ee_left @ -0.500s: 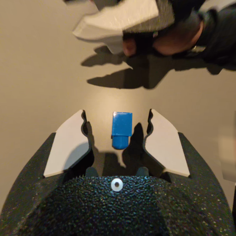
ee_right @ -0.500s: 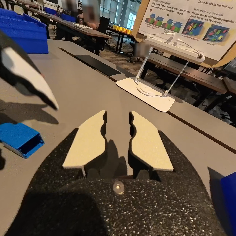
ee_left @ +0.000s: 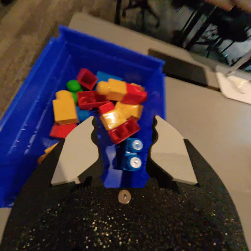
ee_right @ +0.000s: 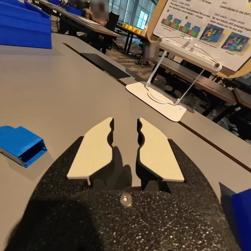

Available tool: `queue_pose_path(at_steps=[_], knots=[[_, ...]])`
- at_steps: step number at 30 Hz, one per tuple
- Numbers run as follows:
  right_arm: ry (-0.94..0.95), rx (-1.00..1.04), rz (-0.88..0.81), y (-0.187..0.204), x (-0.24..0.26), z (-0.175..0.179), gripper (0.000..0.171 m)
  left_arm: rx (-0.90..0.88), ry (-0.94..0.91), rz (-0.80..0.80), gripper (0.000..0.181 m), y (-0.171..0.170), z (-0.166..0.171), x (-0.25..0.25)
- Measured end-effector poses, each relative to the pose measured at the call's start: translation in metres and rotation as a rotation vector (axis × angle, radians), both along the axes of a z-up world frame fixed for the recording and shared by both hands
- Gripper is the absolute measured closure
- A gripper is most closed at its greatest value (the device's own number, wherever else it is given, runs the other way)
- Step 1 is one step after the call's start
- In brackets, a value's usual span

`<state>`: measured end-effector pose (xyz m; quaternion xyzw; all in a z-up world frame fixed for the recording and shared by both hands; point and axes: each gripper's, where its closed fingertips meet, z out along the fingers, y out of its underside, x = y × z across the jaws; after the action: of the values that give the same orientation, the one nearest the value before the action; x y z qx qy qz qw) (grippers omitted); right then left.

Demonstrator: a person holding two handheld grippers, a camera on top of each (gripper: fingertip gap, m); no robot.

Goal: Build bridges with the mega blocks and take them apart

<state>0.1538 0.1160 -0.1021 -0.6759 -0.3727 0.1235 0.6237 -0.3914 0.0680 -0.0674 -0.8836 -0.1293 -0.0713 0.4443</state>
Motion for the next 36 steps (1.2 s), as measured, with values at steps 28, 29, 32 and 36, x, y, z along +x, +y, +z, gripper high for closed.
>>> queue_pose_path(at_steps=[28, 29, 32, 36], knots=[[-0.037, 0.04, 0.031, -0.005, -0.009, -0.001, 0.139, 0.348, 0.187, -0.439, 0.125, 0.016, 0.084, 0.11], [-0.026, 0.047, 0.045, -0.007, -0.01, 0.001, 0.139, 0.393, 0.134, -0.545, 0.125, 0.012, 0.093, 0.149], [0.029, 0.09, 0.133, -0.019, -0.018, 0.01, 0.136, 0.447, -0.025, -0.867, 0.125, 0.001, 0.091, 0.267], [0.152, 0.112, 0.26, -0.04, -0.023, 0.029, 0.133, 0.396, -0.037, -1.067, 0.125, 0.005, 0.037, 0.391]])
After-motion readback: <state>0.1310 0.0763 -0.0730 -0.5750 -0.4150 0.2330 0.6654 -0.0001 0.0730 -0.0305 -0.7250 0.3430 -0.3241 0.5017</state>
